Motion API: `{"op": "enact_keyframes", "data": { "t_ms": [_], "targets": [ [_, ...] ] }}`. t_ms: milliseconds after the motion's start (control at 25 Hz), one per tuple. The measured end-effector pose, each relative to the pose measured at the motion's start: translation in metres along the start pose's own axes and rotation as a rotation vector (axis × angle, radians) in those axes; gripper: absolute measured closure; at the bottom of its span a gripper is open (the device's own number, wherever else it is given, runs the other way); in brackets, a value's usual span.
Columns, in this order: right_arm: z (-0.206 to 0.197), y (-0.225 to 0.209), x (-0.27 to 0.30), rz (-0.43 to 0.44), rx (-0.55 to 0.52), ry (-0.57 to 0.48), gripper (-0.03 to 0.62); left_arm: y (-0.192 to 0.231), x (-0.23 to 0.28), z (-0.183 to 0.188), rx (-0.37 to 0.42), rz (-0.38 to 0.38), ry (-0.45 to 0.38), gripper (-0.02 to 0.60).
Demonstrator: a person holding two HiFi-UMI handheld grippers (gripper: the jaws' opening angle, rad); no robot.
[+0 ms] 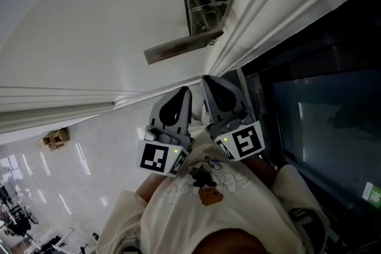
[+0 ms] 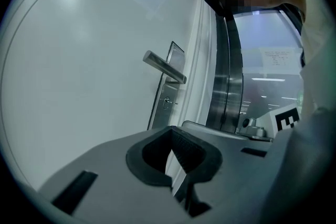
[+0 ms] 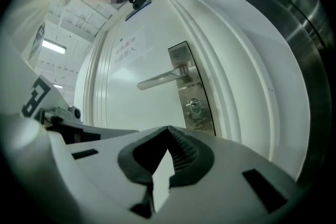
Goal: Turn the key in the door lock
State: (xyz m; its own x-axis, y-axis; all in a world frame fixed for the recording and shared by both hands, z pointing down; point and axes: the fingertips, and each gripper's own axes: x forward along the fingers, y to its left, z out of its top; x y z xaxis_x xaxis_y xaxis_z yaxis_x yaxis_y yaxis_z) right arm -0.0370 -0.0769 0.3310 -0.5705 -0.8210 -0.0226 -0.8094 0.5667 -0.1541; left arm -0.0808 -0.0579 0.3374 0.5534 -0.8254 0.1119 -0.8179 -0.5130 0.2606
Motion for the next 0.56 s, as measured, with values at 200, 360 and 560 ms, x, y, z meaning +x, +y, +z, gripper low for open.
{"op": "enact_keyframes", "data": {
  "t_ms": [200,360,560],
  "targets": [
    [0.001,0.006,0.0,-0.011,-0.078,0.006,0.588,0.001,-0.001,-0.001,0.002,-0.008,0.006,0.575],
    [0.004,0.0,0.0,-0.03,-0.066,0.007,0.588,0.002,-0.003,0.0,0.002,-0.014,0.008,0.575],
    [0.012,-0.024,-0.003,-0.103,-0.091,-0.003,0.588,-0.003,0.004,-0.002,-0.01,-0.038,-0.005,0.575]
  ]
}}
